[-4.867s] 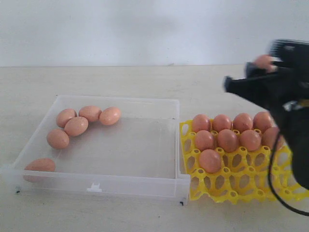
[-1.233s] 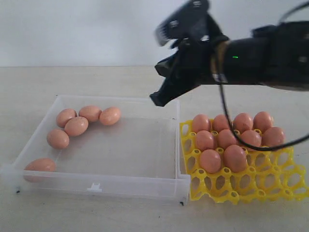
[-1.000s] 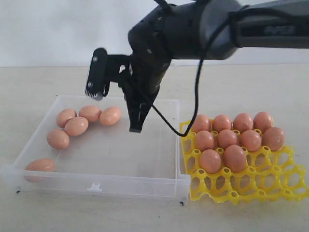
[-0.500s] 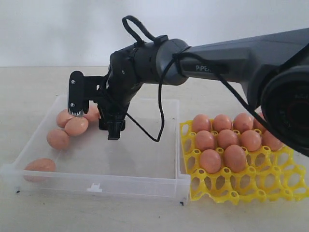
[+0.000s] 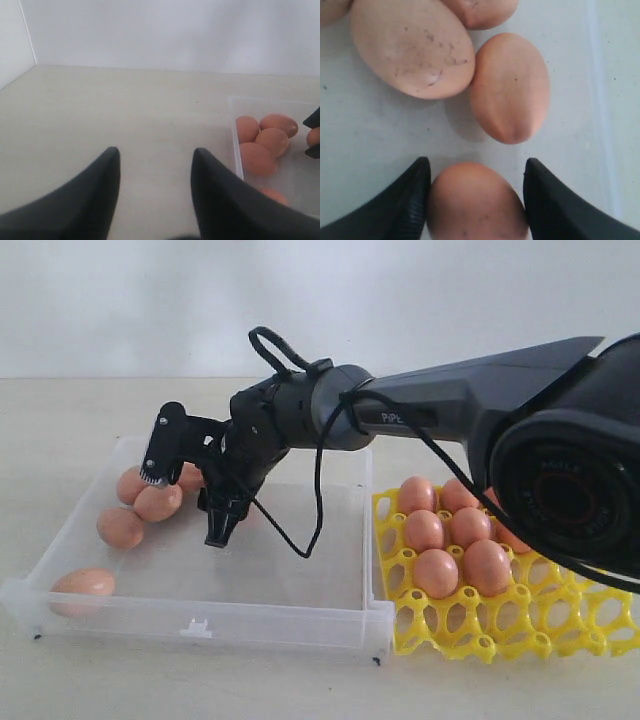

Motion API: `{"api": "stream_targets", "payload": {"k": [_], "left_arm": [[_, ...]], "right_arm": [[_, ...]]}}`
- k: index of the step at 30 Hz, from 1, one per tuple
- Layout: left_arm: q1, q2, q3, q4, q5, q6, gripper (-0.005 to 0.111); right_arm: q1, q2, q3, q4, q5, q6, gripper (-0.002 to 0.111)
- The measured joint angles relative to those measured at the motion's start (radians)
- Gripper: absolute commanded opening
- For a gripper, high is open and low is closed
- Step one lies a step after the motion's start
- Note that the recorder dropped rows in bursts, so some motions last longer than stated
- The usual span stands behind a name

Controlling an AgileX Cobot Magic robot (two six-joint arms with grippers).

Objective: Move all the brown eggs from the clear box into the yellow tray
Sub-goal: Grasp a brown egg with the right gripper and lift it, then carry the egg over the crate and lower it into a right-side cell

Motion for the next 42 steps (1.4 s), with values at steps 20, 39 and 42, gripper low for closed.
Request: {"api": "stream_targets", "payload": {"k": [20,39,42], "left_arm": [[0.0,0.0,0.0,0.0,0.016,0.0,-0.004],[0.0,0.0,0.0,0.0,-0.007,0.0,0.011],[0.0,0.0,0.0,0.0,-0.007,0.0,0.033]], "right_arm": [[-0.038,-0.115,0.003,0.621,0.112,-0.004,0.0],[-0.333,-0.33,0.511,1.716,0.735,-0.939,0.0],[-0.385,-0.473,0.615,1.719,0.572,-1.014,0.0]]}}
